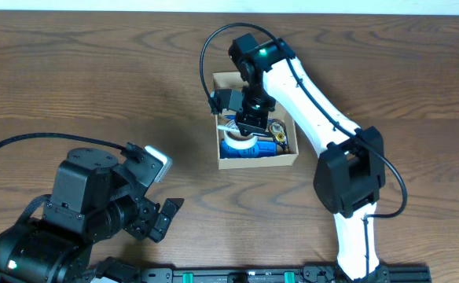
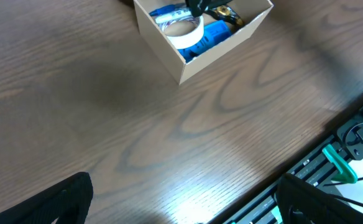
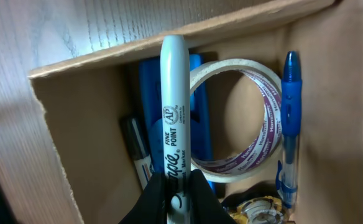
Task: Pack container
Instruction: 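Release the Sharpie and raise the right gripper out of the box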
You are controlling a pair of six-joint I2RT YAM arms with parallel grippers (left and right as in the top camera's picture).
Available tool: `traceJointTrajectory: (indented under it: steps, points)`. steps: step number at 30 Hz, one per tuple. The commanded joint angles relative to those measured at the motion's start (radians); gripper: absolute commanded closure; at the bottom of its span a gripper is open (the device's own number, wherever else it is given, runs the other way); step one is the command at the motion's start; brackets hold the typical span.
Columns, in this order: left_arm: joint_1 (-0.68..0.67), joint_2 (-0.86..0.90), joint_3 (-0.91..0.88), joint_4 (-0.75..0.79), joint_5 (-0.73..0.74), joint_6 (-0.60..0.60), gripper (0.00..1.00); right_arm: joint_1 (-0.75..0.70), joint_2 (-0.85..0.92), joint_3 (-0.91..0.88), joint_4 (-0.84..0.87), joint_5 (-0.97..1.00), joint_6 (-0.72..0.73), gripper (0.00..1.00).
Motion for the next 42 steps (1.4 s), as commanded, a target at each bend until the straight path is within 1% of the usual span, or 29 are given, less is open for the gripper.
traceJointTrajectory:
  steps: [1, 2, 3, 4, 5, 6, 7, 8, 9, 15, 17, 23, 28, 31, 33, 34, 36, 38, 42]
  points:
    - [0.002, 0.0, 0.008, -0.003, 0.013, 0.007, 0.05, 0.011, 0.014, -0.001, -0.001, 0.003, -0.012, 0.98]
    - [0.002, 0.0, 0.008, -0.003, 0.013, 0.007, 0.05, 0.011, 0.014, -0.001, -0.001, 0.003, -0.012, 0.97]
    - [0.002, 0.0, 0.008, -0.003, 0.013, 0.007, 0.05, 0.011, 0.014, -0.001, -0.001, 0.003, -0.012, 0.92]
    - [0.002, 0.0, 0.008, -0.003, 0.013, 0.006, 0.05, 0.011, 0.014, -0.001, -0.001, 0.003, -0.012, 0.83]
    - [0.002, 0.0, 0.008, -0.003, 0.013, 0.007, 0.05, 0.011, 0.014, -0.001, -0.001, 0.003, -0.011, 0.67]
    - [0.002, 0.0, 0.008, -0.003, 0.013, 0.007, 0.05, 0.011, 0.014, -0.001, -0.001, 0.003, -0.003, 0.58]
    - [0.002, 0.0, 0.008, -0.003, 0.013, 0.007, 0.05, 0.011, 0.014, -0.001, -0.001, 0.003, 0.005, 0.52]
    - [0.002, 0.0, 0.008, -0.003, 0.013, 0.007, 0.05, 0.011, 0.014, -0.001, -0.002, 0.004, 0.015, 0.5]
    - [0.002, 0.0, 0.008, -0.003, 0.013, 0.007, 0.05, 0.01, 0.014, -0.001, -0.002, 0.007, 0.033, 0.5]
    - [0.002, 0.0, 0.008, -0.003, 0.013, 0.006, 0.05, 0.011, 0.005, 0.01, -0.034, 0.007, 0.116, 0.53]
    - [0.002, 0.0, 0.008, -0.003, 0.013, 0.007, 0.05, 0.011, -0.013, 0.011, -0.039, 0.009, 0.134, 0.56]
    - [0.002, 0.0, 0.008, -0.003, 0.013, 0.007, 0.05, 0.009, -0.107, 0.011, -0.023, 0.043, 0.196, 0.59]
    - [0.002, 0.0, 0.008, 0.0, 0.013, 0.007, 0.05, -0.026, -0.212, 0.011, 0.057, 0.134, 0.341, 0.62]
    - [0.002, 0.0, 0.008, 0.06, 0.011, 0.007, 0.05, -0.071, -0.25, 0.011, 0.095, 0.145, 0.407, 0.62]
    - [0.002, 0.0, 0.008, 0.091, 0.014, 0.006, 0.05, -0.114, -0.262, 0.011, 0.112, 0.145, 0.455, 0.64]
    - [0.002, 0.0, 0.008, 0.09, 0.014, 0.006, 0.05, -0.141, -0.263, 0.011, 0.118, 0.145, 0.484, 0.66]
    - [0.002, 0.0, 0.008, 0.084, 0.013, 0.007, 0.05, -0.192, -0.262, 0.011, 0.126, 0.144, 0.534, 0.73]
    - [0.002, 0.0, 0.008, 0.082, 0.013, 0.007, 0.05, -0.245, -0.258, 0.009, 0.129, 0.135, 0.58, 0.82]
    - [0.002, 0.0, 0.008, 0.114, 0.006, 0.023, 0.05, -0.339, -0.252, 0.008, 0.13, 0.063, 0.595, 0.96]
